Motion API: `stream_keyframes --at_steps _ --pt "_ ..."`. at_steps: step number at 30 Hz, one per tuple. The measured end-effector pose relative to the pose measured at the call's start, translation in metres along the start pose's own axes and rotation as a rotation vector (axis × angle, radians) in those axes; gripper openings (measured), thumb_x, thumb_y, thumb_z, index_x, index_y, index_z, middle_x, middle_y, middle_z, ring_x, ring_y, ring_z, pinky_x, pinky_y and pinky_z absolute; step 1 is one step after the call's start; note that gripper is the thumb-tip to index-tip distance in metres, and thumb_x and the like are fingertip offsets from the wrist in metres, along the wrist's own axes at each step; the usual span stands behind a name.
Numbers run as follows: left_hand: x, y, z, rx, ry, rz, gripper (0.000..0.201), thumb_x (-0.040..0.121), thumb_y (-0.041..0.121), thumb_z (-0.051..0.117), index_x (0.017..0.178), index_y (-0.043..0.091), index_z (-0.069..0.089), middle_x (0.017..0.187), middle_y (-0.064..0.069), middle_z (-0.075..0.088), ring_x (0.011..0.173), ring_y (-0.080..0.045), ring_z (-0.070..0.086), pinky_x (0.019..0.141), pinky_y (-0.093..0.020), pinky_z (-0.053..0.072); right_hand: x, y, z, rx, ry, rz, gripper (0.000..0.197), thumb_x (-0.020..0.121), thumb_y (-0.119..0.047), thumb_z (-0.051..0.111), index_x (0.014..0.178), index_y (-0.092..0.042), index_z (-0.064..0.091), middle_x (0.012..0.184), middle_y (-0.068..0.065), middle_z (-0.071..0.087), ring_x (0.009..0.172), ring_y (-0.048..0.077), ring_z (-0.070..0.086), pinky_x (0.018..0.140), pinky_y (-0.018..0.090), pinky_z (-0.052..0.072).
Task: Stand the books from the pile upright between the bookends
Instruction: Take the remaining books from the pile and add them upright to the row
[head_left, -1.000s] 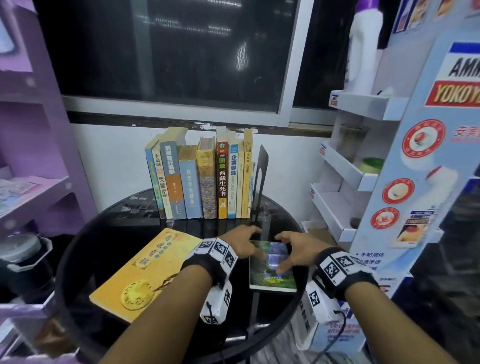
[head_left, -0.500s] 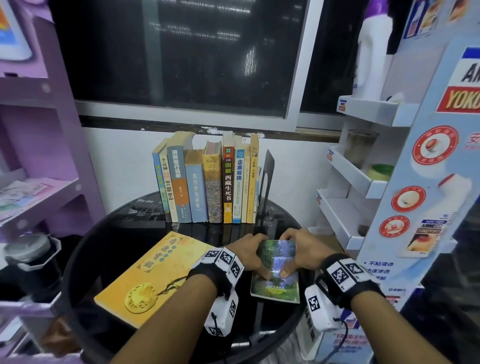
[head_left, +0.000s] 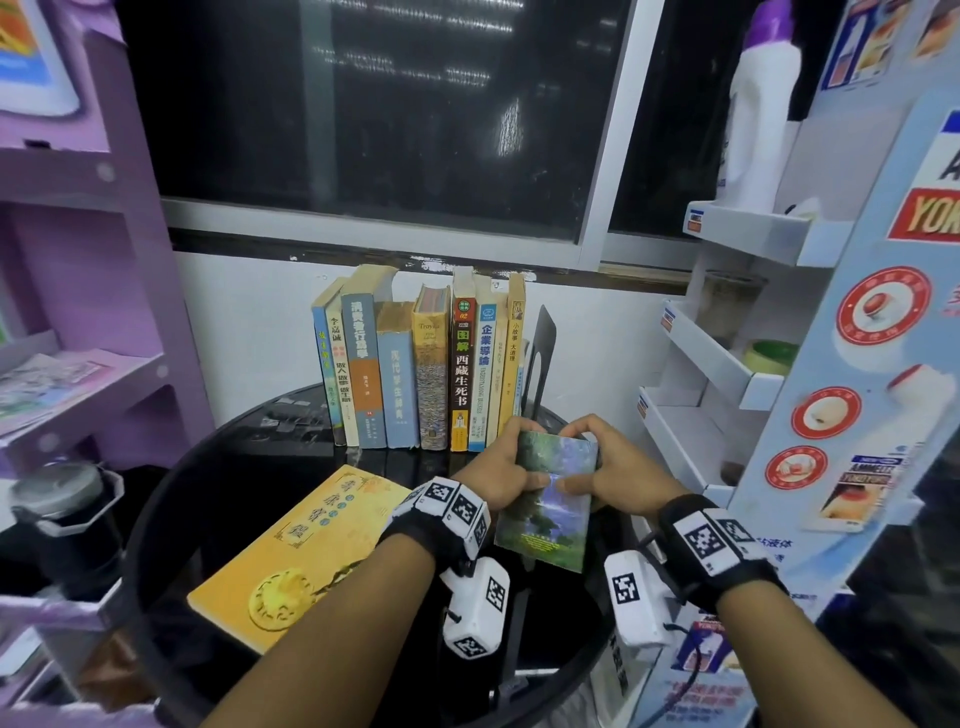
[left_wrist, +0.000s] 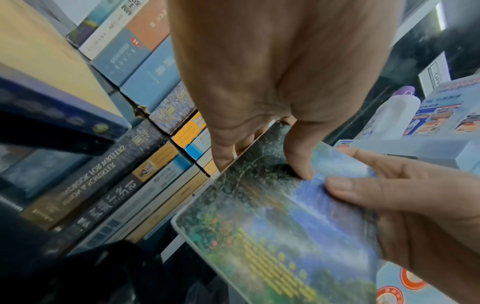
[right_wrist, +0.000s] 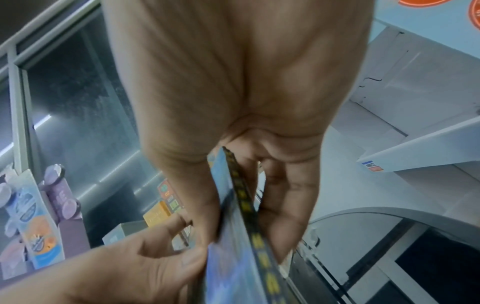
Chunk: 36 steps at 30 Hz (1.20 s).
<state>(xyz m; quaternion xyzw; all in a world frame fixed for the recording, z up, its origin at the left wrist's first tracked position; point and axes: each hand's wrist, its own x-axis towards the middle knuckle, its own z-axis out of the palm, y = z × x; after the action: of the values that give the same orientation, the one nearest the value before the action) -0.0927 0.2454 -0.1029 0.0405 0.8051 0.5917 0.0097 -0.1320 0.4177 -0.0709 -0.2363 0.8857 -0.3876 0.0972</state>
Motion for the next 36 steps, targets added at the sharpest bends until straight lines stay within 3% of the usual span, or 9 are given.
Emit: stream_keyframes --at_steps 4,6,8,11,14,20,24,30,36 --pt "0.007 0.01 -0.01 0.002 0.008 0.082 0.043 0.087 -0.007 0.058 0.106 0.026 0.038 0.098 -0.002 0.05 0.088 -0.014 0.054 0.073 -0.033 0.054 0.002 -0.009 -0.009 0.122 -0.094 0.037 0.028 0.089 -0.005 0.065 0.108 -0.024 0.056 0.107 0.015 0.068 0.088 0.032 0.072 0.072 0.054 0.059" --pt "0.012 0.016 -0.015 0.005 0.031 0.105 0.046 0.085 -0.006 0.061 0.102 0.032 0.04 0.1 -0.004 0.052 0.093 -0.018 0.055 0.079 -0.04 0.056 0.003 -0.012 -0.012 0.137 -0.073 0.015 0.026 0.091 -0.005 0.062 0.11 -0.022 0.057 0.106 0.015 0.069 0.086 0.031 0.073 0.071 0.053 0.059" --pt "0.017 0.024 -0.018 0.015 0.06 0.118 0.047 0.085 0.0 0.064 0.111 0.033 0.043 0.108 -0.005 0.055 0.1 -0.023 0.058 0.083 -0.039 0.057 0.007 -0.014 -0.013 0.139 -0.011 -0.005 0.026 0.091 -0.005 0.062 0.11 -0.023 0.058 0.104 0.015 0.07 0.083 0.03 0.073 0.07 0.053 0.059" --pt "0.025 0.04 -0.027 0.089 0.227 0.173 0.052 0.088 0.008 0.065 0.133 0.021 0.042 0.121 -0.002 0.053 0.116 -0.017 0.052 0.09 -0.021 0.046 0.014 -0.014 -0.009 0.113 0.077 -0.024 0.025 0.091 -0.004 0.062 0.107 -0.024 0.058 0.098 0.014 0.071 0.077 0.03 0.074 0.065 0.051 0.06" --pt "0.033 0.056 -0.041 0.212 0.415 0.295 0.051 0.088 0.015 0.065 0.135 0.019 0.045 0.131 0.001 0.052 0.124 -0.013 0.046 0.108 -0.033 0.037 0.02 -0.012 -0.005 0.078 0.185 -0.025 0.026 0.091 -0.005 0.061 0.107 -0.024 0.058 0.095 0.011 0.071 0.072 0.029 0.073 0.061 0.048 0.06" --pt "0.058 0.076 -0.072 0.479 0.676 0.413 0.045 0.089 0.022 0.062 0.133 0.023 0.05 0.137 0.002 0.049 0.128 -0.016 0.043 0.111 -0.037 0.032 0.033 -0.009 0.001 -0.056 0.334 0.006 0.032 0.092 -0.013 0.059 0.12 -0.029 0.056 0.098 0.008 0.069 0.08 0.025 0.069 0.076 0.044 0.06" --pt "0.072 0.078 -0.084 0.757 0.783 0.441 0.04 0.089 0.031 0.058 0.129 0.028 0.052 0.135 0.005 0.052 0.13 -0.015 0.04 0.115 -0.039 0.017 0.039 -0.018 0.004 -0.229 0.362 0.056 0.033 0.094 -0.016 0.054 0.125 -0.027 0.053 0.1 0.013 0.066 0.079 0.024 0.058 0.074 0.025 0.046" --pt "0.089 0.074 -0.092 0.973 0.637 0.364 0.049 0.09 0.046 0.052 0.136 0.03 0.047 0.148 0.003 0.04 0.141 -0.017 0.026 0.119 -0.049 0.005 0.058 -0.027 0.018 -0.23 0.373 0.026 0.034 0.094 -0.015 0.053 0.128 -0.021 0.052 0.098 0.016 0.066 0.09 0.034 0.063 0.083 0.039 0.055" --pt "0.097 0.061 -0.1 1.055 0.577 0.365 0.056 0.091 0.055 0.047 0.142 0.034 0.038 0.151 0.005 0.038 0.143 -0.02 0.022 0.117 -0.051 0.012 0.079 -0.027 0.028 -0.223 0.386 0.015 0.034 0.096 -0.017 0.051 0.13 -0.02 0.05 0.101 0.016 0.065 0.093 0.034 0.063 0.085 0.042 0.054"
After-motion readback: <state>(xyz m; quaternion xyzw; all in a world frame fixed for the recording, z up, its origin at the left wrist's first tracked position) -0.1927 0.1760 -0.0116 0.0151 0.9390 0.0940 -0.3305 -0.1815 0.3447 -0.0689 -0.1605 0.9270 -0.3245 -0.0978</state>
